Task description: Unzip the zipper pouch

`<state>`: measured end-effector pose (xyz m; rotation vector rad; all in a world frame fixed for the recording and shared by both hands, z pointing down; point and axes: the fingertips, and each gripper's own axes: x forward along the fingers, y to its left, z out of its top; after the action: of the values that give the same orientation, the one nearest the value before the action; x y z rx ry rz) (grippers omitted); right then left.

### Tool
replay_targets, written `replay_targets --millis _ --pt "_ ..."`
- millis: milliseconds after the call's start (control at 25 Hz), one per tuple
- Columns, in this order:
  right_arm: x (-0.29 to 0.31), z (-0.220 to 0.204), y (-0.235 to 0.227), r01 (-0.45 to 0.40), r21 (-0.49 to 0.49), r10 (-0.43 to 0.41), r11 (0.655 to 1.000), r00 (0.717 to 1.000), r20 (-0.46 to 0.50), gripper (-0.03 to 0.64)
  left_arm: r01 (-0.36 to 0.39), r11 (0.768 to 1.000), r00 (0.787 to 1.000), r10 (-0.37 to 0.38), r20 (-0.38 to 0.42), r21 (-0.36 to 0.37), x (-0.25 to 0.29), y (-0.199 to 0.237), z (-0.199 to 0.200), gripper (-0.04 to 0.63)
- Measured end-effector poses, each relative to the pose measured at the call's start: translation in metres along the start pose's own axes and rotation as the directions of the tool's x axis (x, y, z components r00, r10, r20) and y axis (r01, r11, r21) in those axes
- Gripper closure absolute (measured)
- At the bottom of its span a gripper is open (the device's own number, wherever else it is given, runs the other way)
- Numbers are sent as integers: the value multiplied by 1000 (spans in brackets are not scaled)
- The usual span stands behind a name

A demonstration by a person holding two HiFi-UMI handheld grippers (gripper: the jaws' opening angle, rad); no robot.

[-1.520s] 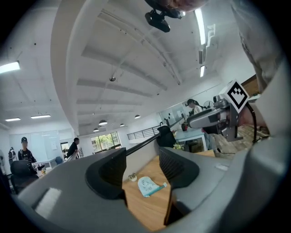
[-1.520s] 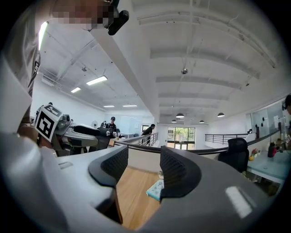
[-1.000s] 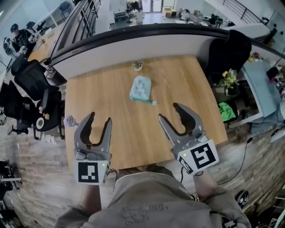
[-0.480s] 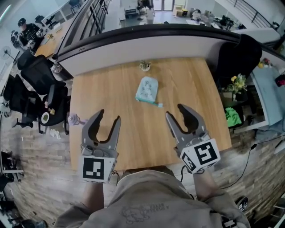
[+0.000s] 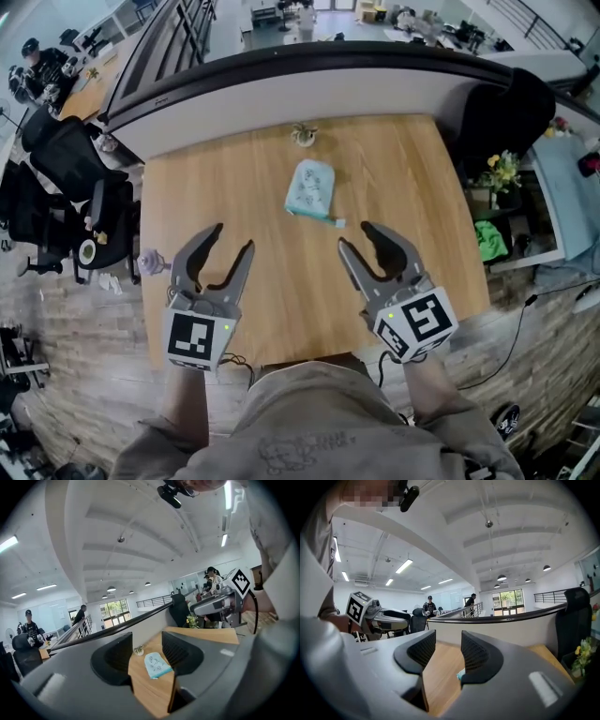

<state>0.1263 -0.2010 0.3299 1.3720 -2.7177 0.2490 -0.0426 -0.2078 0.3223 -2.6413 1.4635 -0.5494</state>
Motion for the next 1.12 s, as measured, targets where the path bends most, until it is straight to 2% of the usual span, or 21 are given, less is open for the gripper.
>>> replay_targets --millis 200,320,400,480,560,680,840,920,1040,1120 --pt "35 -27 -5 -8 39 10 999 999 -51 437 74 997 997 -74 -7 21 41 19 -27 401" --pt "57 -44 -11 -9 52 13 999 997 -73 437 132 988 991 -134 12 84 70 27 -43 402" --pt "72 -57 -18 -2 60 8 998 995 -96 437 174 980 985 -175 -2 100 88 30 -59 402" --pt "87 -72 -23 6 69 3 998 992 -128 437 221 972 975 -218 -41 83 106 31 -81 401" --pt "100 -87 -29 10 76 2 997 987 -158 437 260 965 963 -257 -78 34 124 31 -104 402" --pt "114 -112 -37 14 89 4 996 981 -195 437 300 953 949 -301 -97 -25 152 30 -131 401" --pt "133 -144 -45 26 105 1 994 969 -248 437 349 937 930 -351 -108 -37 192 29 -168 402" --pt "143 -158 -46 23 109 8 994 963 -269 437 387 921 913 -389 -122 -35 210 26 -188 401" --pt "154 -177 -48 19 121 18 992 956 -294 437 486 874 866 -481 -135 0 229 12 -212 401" --pt "160 -188 -46 14 132 27 991 951 -308 437 526 850 846 -519 -120 31 238 5 -222 402"
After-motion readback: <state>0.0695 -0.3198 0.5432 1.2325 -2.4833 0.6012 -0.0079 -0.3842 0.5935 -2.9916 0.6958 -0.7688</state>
